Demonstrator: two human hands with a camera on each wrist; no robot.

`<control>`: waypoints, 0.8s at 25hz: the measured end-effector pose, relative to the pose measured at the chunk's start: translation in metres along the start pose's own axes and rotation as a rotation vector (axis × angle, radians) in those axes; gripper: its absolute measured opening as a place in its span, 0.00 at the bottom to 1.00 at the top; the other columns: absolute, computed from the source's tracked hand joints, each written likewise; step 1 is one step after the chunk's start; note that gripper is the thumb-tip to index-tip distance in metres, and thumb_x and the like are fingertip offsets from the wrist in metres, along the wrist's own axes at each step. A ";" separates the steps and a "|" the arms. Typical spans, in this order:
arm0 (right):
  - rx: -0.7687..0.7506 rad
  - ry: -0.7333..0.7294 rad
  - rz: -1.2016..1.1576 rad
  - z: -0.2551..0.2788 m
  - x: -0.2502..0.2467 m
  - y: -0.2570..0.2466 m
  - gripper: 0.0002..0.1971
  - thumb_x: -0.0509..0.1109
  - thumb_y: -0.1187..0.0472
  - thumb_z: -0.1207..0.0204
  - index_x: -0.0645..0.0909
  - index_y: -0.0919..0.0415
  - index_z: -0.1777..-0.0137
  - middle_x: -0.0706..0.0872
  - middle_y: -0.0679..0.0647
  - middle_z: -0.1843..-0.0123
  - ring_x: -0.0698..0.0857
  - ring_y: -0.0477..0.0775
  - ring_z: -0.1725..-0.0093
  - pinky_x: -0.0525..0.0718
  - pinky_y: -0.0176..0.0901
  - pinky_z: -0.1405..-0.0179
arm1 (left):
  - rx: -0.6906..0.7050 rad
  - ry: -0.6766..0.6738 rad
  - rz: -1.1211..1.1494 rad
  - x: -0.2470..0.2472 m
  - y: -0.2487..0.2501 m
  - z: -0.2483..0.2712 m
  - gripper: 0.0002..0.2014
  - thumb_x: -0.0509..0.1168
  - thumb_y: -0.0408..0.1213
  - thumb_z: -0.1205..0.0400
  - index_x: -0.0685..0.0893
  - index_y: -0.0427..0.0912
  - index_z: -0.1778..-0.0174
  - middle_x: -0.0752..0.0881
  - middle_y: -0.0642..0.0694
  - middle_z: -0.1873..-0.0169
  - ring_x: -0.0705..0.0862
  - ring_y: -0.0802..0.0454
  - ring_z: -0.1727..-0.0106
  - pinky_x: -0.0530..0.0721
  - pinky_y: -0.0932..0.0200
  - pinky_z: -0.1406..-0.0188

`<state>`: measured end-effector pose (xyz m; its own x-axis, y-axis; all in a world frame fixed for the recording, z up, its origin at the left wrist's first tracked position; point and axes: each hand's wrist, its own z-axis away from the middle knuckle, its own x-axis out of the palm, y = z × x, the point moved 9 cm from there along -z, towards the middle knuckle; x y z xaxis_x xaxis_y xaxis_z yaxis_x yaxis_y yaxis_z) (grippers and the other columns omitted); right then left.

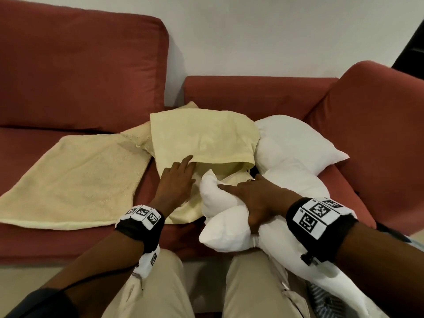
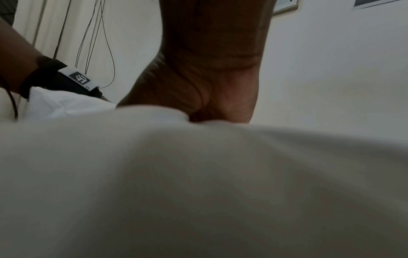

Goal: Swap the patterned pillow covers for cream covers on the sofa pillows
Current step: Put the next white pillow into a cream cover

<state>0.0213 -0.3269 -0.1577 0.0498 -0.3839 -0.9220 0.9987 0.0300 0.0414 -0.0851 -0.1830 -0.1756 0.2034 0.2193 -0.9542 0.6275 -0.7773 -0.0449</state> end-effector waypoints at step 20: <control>0.720 0.298 -0.432 0.077 -0.088 0.041 0.63 0.72 0.27 0.41 0.47 0.61 0.16 0.76 0.55 0.24 0.75 0.62 0.26 0.66 0.60 0.25 | 0.160 0.093 0.236 -0.197 0.121 0.043 0.45 0.71 0.33 0.29 0.55 0.51 0.18 0.30 0.63 0.18 0.73 0.53 0.70 0.81 0.55 0.78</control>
<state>0.0591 -0.3625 -0.0449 -0.2381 0.0316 -0.9707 0.6994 -0.6879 -0.1939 -0.0822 -0.3456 -0.0058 0.4022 0.0684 -0.9130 0.4298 -0.8946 0.1223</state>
